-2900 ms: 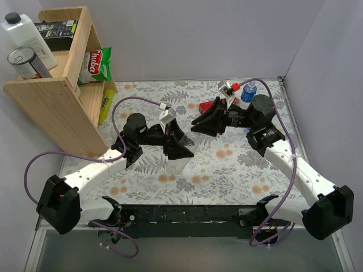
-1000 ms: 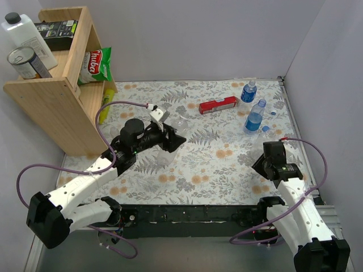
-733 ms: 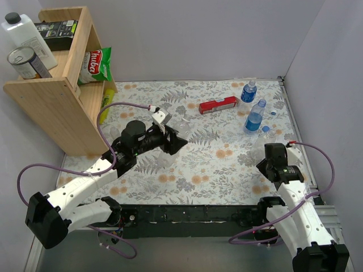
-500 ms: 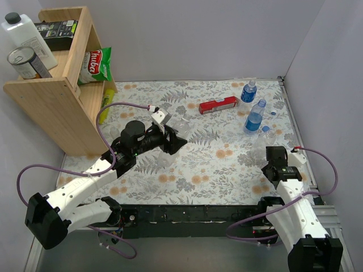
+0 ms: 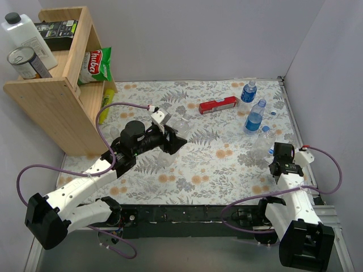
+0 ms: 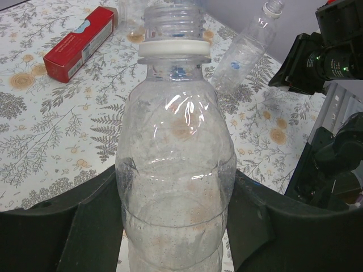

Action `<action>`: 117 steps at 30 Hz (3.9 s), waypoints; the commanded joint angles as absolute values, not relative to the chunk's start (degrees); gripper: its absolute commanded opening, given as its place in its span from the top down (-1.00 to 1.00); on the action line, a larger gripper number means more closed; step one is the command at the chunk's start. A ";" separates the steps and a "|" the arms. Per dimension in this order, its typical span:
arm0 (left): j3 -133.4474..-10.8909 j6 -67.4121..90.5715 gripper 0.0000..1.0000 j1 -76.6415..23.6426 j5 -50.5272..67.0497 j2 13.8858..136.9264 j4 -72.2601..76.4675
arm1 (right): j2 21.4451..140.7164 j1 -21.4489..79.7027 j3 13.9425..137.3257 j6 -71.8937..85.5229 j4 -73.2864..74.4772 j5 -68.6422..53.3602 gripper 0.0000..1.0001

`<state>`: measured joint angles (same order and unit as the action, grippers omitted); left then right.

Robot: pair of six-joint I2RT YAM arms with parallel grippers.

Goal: Unscrew the bottle caps

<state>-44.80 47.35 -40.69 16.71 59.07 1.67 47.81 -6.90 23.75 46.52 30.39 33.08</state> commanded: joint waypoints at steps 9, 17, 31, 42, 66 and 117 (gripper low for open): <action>-45.79 46.67 0.28 -40.96 16.17 56.69 2.20 | 48.51 -7.82 22.94 44.30 25.49 33.31 0.25; -45.97 46.58 0.28 -40.96 16.52 56.69 2.02 | 48.43 -8.00 23.03 43.86 25.22 32.70 -0.29; -45.97 46.32 0.28 -41.22 16.61 56.51 2.02 | 37.45 -9.14 36.17 39.56 33.67 44.74 -0.37; -45.79 45.79 0.28 -41.31 20.82 58.18 2.81 | 44.38 -8.88 62.74 20.22 23.39 1.01 -0.39; -44.47 42.01 0.28 -41.31 27.95 61.34 3.96 | 68.38 33.13 74.00 25.58 16.35 -27.86 -0.58; -45.09 49.39 -0.96 -38.41 21.71 61.35 4.22 | 45.88 34.19 54.41 22.41 50.19 42.53 0.97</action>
